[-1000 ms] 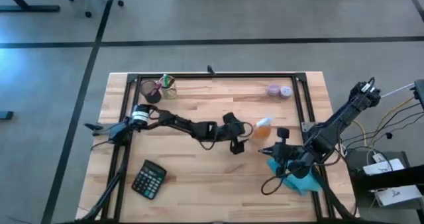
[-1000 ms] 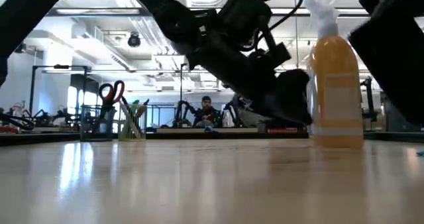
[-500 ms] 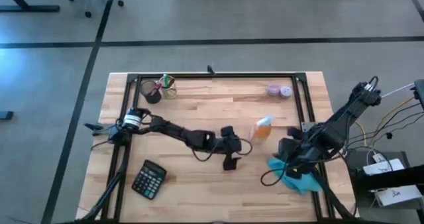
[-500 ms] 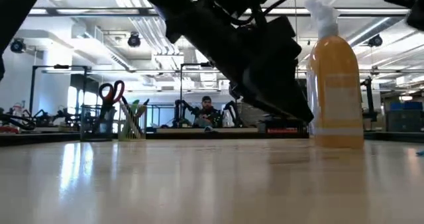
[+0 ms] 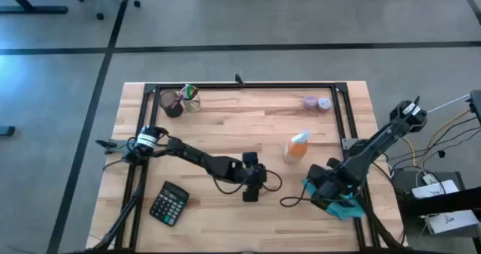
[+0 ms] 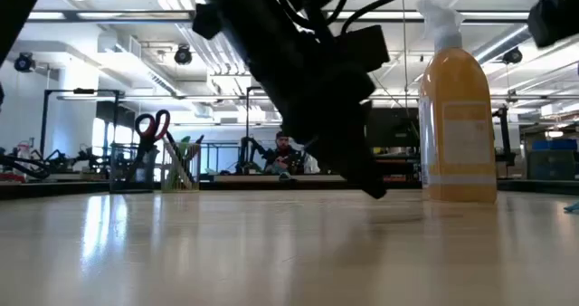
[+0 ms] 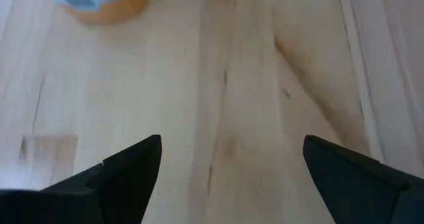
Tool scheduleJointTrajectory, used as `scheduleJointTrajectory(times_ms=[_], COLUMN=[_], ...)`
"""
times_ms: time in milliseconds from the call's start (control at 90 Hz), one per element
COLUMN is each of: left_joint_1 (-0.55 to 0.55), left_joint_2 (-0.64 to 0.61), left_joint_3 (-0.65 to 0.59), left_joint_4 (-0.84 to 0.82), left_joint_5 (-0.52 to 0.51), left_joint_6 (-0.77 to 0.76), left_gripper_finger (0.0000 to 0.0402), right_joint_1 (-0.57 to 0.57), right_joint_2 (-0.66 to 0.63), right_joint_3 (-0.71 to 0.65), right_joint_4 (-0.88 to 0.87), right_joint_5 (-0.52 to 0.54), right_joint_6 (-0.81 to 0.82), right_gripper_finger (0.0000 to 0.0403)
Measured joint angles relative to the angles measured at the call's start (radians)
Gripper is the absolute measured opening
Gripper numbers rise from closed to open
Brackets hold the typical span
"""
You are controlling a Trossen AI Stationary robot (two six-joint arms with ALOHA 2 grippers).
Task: Apply microfiber cloth
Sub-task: Wipe the table using the blue microfiber cloth
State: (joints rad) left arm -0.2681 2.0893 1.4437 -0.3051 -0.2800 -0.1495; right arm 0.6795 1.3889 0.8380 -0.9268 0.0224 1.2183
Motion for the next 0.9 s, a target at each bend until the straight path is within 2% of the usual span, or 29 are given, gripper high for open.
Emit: scheduleJointTrajectory(times_ms=[167, 267, 456, 578, 711, 822, 900], left_joint_1=[-0.024, -0.046, -0.116, -0.186, -0.253, -0.282, -0.291], left_joint_2=[-0.048, -0.091, -0.186, -0.255, -0.33, -0.369, -0.371], left_joint_3=[0.0, 0.0, -0.004, -0.058, -0.19, -0.322, -0.408], left_joint_4=[-0.146, -0.255, -0.511, -0.594, -0.476, -0.239, -0.034], left_joint_5=[-0.002, -0.049, -0.182, -0.279, -0.409, -0.41, -0.391], left_joint_6=[-0.068, -0.135, -0.324, -0.47, -0.58, -0.575, -0.516], left_gripper_finger=[0.0349, 0.0349, 0.0349, 0.0349, 0.0349, 0.0349, 0.0349], right_joint_1=[-0.062, -0.126, -0.275, -0.355, -0.396, -0.39, -0.373], right_joint_2=[0.136, 0.218, 0.371, 0.466, 0.531, 0.547, 0.531], right_joint_3=[0.011, 0.071, 0.283, 0.445, 0.583, 0.662, 0.7], right_joint_4=[0.232, 0.374, 0.392, 0.39, 0.387, 0.277, 0.17], right_joint_5=[-0.02, -0.023, 0.012, 0.022, 0.021, 0.025, 0.092], right_joint_6=[-0.193, -0.356, -0.708, -0.926, -1.035, -1.077, -1.078], right_gripper_finger=[0.0006, 0.0005, 0.0005, 0.0005, 0.0005, 0.0005, 0.0005])
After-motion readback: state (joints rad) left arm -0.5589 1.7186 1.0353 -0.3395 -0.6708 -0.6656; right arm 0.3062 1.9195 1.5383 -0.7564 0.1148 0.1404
